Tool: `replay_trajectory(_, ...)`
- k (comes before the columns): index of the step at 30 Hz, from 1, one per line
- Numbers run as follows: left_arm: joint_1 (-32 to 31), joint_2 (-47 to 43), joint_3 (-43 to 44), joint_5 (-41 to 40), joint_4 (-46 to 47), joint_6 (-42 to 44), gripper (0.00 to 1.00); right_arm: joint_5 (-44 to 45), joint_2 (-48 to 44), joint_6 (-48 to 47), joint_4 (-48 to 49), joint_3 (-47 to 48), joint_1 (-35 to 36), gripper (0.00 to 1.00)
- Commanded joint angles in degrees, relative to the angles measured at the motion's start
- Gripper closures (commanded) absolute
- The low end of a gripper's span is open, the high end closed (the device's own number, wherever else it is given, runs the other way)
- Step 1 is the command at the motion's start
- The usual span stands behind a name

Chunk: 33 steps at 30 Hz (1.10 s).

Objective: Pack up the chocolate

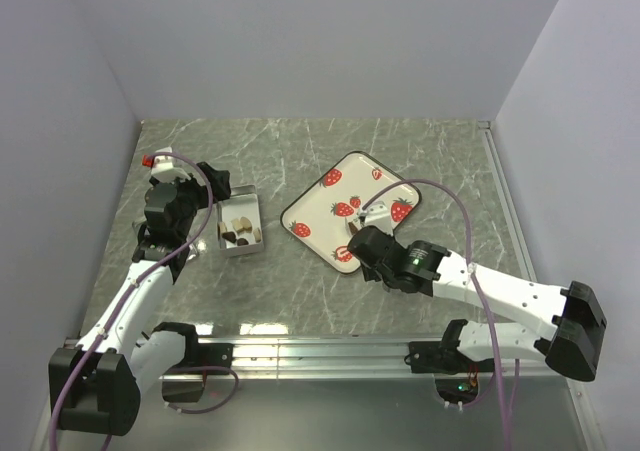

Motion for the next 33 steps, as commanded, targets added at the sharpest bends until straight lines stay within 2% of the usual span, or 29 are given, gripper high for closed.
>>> replay_trajectory(1,-0.3,-0.2,2.3,0.9,2.0,-0.1,0.01,-0.3,0.8,-0.7,2.5,0.2,-0.7,0.53)
replay_trajectory(13,-0.4,-0.2,2.3,0.9,2.0,-0.1,0.00,-2.8,4.9,-2.1,3.5,0.9,-1.9,0.53)
replay_trajectory(23,-0.3,-0.1,2.3,0.9,2.0,-0.1,0.01,-2.0,3.6,-1.8,3.1,0.8,-2.1,0.69)
replay_trajectory(33,-0.4,-0.2,2.3,0.9,2.2,-0.1,0.00,0.5,2.4,-1.8,2.6,3.2,-2.1,0.71)
